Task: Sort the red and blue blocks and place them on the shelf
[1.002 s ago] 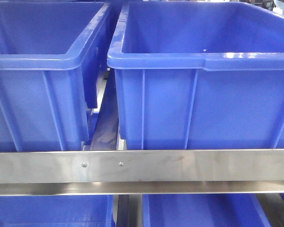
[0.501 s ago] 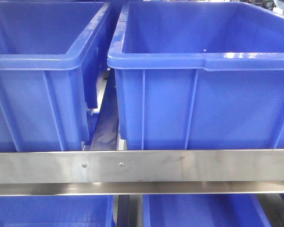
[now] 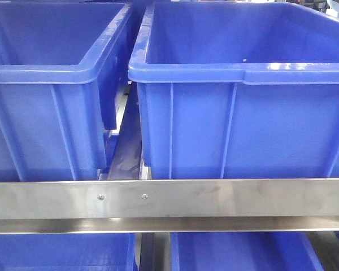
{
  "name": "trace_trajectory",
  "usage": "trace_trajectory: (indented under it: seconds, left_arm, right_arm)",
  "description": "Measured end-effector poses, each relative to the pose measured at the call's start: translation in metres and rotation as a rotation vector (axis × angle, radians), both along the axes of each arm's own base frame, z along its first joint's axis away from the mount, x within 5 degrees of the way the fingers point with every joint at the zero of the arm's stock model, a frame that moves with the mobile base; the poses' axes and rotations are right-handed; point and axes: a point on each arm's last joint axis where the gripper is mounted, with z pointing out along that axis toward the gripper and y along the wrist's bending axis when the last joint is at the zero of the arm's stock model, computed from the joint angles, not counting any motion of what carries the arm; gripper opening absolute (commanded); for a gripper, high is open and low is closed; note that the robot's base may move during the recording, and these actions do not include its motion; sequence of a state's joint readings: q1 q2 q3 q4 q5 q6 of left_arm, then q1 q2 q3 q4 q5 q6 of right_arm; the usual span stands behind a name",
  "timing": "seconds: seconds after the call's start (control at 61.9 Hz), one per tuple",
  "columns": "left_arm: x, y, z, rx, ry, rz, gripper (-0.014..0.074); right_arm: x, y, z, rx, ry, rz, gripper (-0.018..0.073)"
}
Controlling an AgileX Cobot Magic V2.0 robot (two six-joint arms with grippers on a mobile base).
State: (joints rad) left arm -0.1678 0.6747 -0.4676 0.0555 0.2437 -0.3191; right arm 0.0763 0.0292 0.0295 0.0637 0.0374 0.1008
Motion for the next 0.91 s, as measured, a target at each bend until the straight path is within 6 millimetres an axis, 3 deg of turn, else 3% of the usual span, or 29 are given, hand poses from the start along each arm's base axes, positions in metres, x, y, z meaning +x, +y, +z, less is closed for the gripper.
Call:
trace_trajectory:
  seconds: [0.905]
  left_arm:
    - [0.0000,0.0000,0.0000,0.000,0.000,0.000,0.0124]
  right_arm:
    - [-0.0030,-0.0001,-0.0002,0.003,-0.012,0.000,0.0057]
